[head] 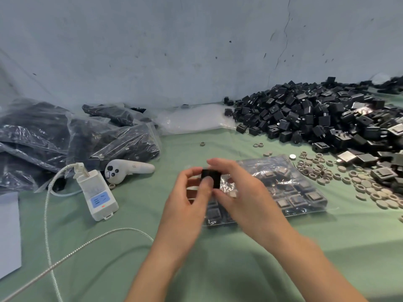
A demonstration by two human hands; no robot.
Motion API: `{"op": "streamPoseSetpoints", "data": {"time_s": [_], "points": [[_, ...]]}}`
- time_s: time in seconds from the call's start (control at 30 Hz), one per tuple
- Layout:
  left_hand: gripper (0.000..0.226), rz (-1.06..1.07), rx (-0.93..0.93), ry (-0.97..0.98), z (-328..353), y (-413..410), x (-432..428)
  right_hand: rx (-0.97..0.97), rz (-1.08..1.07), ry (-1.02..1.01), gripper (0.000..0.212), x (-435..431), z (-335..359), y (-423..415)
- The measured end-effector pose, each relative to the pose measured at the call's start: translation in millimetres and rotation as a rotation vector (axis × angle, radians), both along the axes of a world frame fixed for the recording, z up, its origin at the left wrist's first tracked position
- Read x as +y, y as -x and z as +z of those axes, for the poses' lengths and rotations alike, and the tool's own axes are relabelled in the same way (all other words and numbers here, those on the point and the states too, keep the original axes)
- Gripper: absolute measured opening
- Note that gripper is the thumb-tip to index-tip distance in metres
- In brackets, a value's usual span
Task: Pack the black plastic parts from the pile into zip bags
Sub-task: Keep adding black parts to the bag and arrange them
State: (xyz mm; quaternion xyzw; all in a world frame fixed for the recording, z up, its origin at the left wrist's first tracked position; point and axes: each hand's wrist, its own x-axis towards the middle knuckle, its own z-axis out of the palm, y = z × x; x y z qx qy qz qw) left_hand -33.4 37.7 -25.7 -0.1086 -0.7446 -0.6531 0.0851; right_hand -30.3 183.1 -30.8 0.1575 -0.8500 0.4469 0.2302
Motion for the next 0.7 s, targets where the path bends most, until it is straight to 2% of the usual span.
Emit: {"op": "streamPoseSetpoints", "data": {"time_s": [0.1,0.17,0.23,0.3,0.37,0.47,0.53,0.63,0.7], "points": [[0.013,0.025,-0.020,0.009,-2,1,-2,0.069,0.061,-0.162,0.062,-9,-2,-5],[0.012,0.153,-0.064,-0.028,-3,7,-12,0.064,0.047,-0.232,0.064,-7,-1,-7],[0.012,0.306,-0.153,-0.104,-6,14,-28,0.047,-0.030,-0.245,0.062,2,-2,-7],[0.011,0.371,-0.276,-0.129,-12,18,-41,0.033,-0.151,-0.205,0.057,17,-4,-4],[0.005,0.326,-0.363,-0.122,-20,19,-46,-0.003,-0.282,-0.188,0.051,36,-4,-2],[0.012,0.175,-0.392,-0.169,-25,18,-38,-0.082,-0.403,-0.217,0.043,54,-6,-2],[0.015,0.129,-0.380,-0.114,-26,20,-29,-0.108,-0.415,-0.246,0.038,57,-8,-4],[0.015,0.206,-0.284,0.123,-27,23,-19,-0.111,-0.378,-0.310,0.034,51,-12,-5],[0.016,0.215,-0.234,0.185,-26,22,-13,-0.105,-0.366,-0.324,0.033,48,-13,-5]]}}
